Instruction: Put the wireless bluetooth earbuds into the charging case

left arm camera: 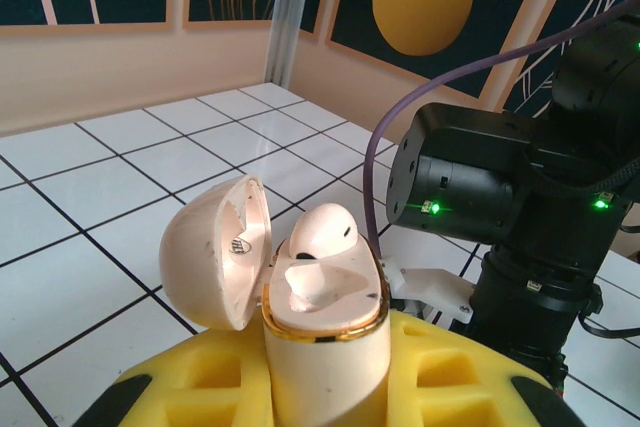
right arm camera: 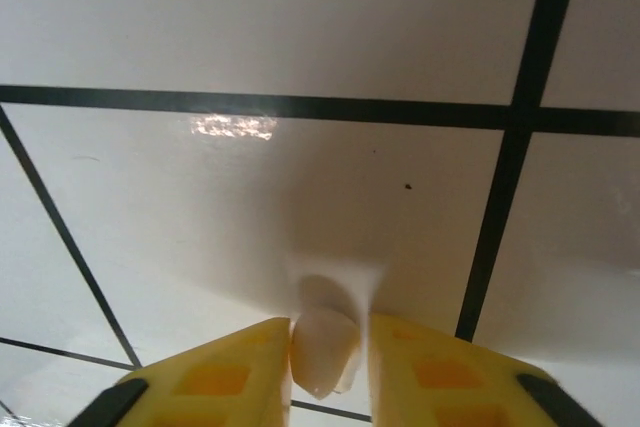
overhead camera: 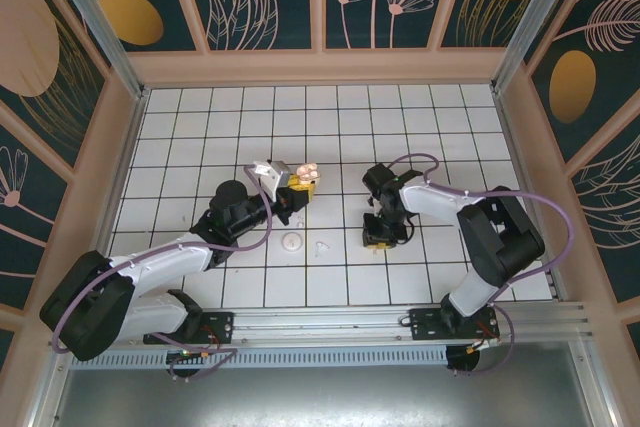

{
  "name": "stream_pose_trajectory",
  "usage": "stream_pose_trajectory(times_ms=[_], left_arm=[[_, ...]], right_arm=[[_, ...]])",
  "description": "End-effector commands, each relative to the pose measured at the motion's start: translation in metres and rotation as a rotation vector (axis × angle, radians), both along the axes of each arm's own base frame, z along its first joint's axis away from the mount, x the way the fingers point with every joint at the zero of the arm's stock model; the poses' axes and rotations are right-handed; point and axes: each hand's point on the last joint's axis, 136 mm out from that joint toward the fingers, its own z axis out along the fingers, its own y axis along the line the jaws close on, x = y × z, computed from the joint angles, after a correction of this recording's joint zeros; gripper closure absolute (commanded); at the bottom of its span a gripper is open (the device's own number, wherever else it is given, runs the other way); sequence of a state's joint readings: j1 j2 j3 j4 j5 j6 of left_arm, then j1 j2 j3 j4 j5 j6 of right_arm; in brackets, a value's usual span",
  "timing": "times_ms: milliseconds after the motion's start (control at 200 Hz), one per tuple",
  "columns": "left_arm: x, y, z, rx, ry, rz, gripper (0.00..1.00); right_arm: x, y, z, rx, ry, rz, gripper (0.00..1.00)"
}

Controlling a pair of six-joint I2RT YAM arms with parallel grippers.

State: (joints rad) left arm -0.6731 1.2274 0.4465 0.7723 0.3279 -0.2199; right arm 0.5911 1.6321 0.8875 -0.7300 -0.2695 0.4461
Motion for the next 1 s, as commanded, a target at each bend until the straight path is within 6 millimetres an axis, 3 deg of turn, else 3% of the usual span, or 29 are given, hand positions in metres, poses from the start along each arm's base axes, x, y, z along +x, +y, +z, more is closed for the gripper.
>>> stream_pose_trajectory(times_ms=[0, 210, 360, 691, 996], left_arm=[[0.0, 0.002, 0.007, -0.006, -0.029, 0.008, 0.89], [0.0, 0.001, 0.009, -0.004, -0.033, 0.001, 0.89], [0.0, 0.002, 0.011, -0.004, -0.039, 0.003, 0.88], [-0.001, 0.003, 0.011, -0.001, -0.04, 0.004, 0.88], [0.0, 0.002, 0.011, -0.001, -0.039, 0.002, 0.89]], right_arm=[[-0.002, -0.007, 0.003, -0.065, 0.011, -0.008, 0.67], [0.008, -0.007, 0.037, -0.116, -0.017, -0.042, 0.64], [0.004, -0.006, 0.053, -0.135, 0.006, -0.106, 0.64], [-0.011, 0.0, 0.029, -0.142, 0.09, -0.197, 0.69], [-0.009, 0.005, 0.009, -0.148, 0.106, -0.183, 0.71]])
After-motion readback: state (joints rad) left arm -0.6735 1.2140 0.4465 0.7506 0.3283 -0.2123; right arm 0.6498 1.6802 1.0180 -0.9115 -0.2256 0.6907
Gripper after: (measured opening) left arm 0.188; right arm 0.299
